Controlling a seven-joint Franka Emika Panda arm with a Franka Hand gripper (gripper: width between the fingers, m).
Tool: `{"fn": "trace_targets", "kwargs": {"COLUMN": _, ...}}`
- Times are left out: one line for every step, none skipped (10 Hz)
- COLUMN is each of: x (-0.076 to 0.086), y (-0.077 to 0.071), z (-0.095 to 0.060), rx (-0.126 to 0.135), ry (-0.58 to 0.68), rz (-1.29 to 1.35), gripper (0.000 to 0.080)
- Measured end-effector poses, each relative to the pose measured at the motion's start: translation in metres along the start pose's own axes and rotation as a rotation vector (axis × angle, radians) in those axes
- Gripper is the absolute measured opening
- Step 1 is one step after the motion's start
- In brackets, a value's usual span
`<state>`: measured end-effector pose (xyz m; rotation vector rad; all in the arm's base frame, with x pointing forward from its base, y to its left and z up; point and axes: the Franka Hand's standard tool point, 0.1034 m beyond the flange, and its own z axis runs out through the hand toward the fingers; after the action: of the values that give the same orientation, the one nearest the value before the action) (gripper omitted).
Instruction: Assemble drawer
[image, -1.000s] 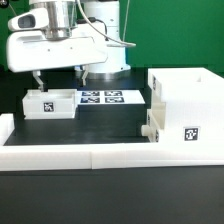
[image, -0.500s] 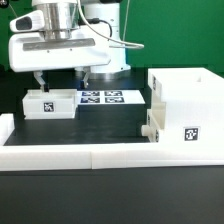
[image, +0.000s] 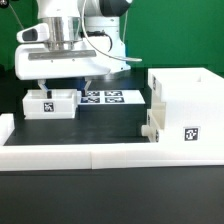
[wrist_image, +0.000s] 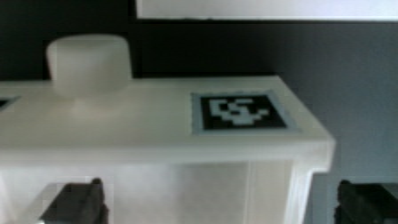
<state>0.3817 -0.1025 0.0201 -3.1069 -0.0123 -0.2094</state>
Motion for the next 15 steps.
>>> {"fn": "trace_targets", "kwargs": {"x": -0.0014, "y": -0.0037, "z": 0.0043, "rx": 0.002, "ry": -0.002, "rz": -0.006, "gripper": 0.0649}}
{"fn": "trace_targets", "kwargs": {"x": -0.0018, "y": -0.006, "z": 0.007, "rx": 0.005, "ry": -0.006, "rz": -0.01, "gripper": 0.0649}}
{"fn": "trace_targets", "kwargs": {"x": -0.0009, "y": -0.0072, "z": 0.0092, "rx": 0.008, "ry": -0.007, "rz": -0.012, "gripper": 0.0649}}
{"fn": "trace_targets", "kwargs": {"x": -0.0014, "y": -0.0083, "z": 0.0119, "rx": 0.011, "ry": -0.011, "rz": -0.012, "gripper": 0.0649}}
{"fn": "trace_targets", "kwargs": {"x": -0.003, "y": -0.0094, "z": 0.0139, "rx": 0.012, "ry": -0.013, "rz": -0.013, "gripper": 0.0649}}
{"fn": "trace_targets", "kwargs": {"x": -0.0028, "y": -0.0092, "z": 0.0139, "rx": 0.005, "ry": -0.002, "rz": -0.014, "gripper": 0.0649}}
{"fn": "trace_targets", "kwargs": {"x": -0.0029, "y": -0.0089, "z": 0.0142, "rx": 0.003, "ry": 0.001, "rz": -0.014, "gripper": 0.0649}}
{"fn": "trace_targets", "kwargs": {"x": -0.0025, "y": -0.0087, "z": 0.0141, "rx": 0.003, "ry": 0.002, "rz": -0.014, "gripper": 0.0531}}
{"fn": "trace_targets", "kwargs": {"x": -0.0025, "y": -0.0088, "z": 0.0141, "rx": 0.003, "ry": 0.002, "rz": -0.014, "gripper": 0.0395}}
{"fn": "trace_targets", "kwargs": {"x": -0.0025, "y": -0.0087, "z": 0.0141, "rx": 0.003, "ry": 0.002, "rz": -0.014, "gripper": 0.0395}}
{"fn": "trace_targets", "kwargs": {"x": -0.0025, "y": -0.0087, "z": 0.0141, "rx": 0.003, "ry": 0.002, "rz": -0.014, "gripper": 0.0212}}
{"fn": "trace_targets", "kwargs": {"x": -0.0025, "y": -0.0087, "z": 0.0141, "rx": 0.003, "ry": 0.002, "rz": -0.014, "gripper": 0.0083}}
{"fn": "trace_targets", "kwargs": {"x": -0.0021, "y": -0.0086, "z": 0.014, "rx": 0.002, "ry": 0.003, "rz": -0.014, "gripper": 0.0083}}
{"fn": "trace_targets", "kwargs": {"x": -0.0019, "y": -0.0085, "z": 0.0139, "rx": 0.002, "ry": 0.004, "rz": -0.014, "gripper": 0.0041}}
{"fn": "trace_targets", "kwargs": {"x": -0.0019, "y": -0.0085, "z": 0.0139, "rx": 0.002, "ry": 0.004, "rz": -0.014, "gripper": 0.0041}}
